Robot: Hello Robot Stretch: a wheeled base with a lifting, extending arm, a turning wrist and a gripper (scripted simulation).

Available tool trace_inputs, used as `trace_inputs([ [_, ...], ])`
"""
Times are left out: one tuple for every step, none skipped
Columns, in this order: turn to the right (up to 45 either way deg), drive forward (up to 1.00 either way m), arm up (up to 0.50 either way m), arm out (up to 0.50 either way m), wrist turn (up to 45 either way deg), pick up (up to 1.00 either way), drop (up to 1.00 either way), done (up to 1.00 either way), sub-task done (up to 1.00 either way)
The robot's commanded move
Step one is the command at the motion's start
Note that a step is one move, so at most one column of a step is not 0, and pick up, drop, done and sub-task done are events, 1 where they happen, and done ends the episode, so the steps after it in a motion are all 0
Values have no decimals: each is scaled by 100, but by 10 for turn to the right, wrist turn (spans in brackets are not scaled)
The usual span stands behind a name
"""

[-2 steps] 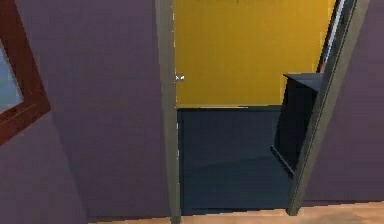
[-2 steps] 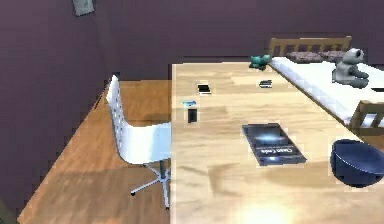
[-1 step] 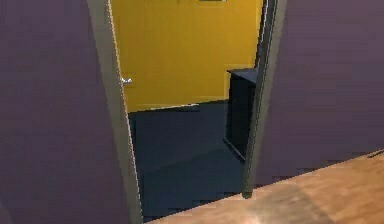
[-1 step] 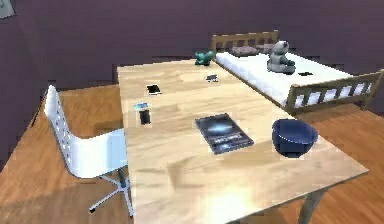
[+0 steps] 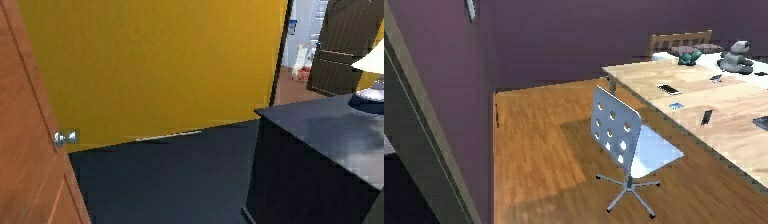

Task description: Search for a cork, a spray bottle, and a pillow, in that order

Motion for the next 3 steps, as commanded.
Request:
trace_inputs([
  [30, 0, 0, 0, 0, 0, 0, 0, 0],
  [0, 100, 0, 0, 0, 0, 0, 0, 0],
  [-30, 0, 0, 0, 0, 0, 0, 0, 0],
])
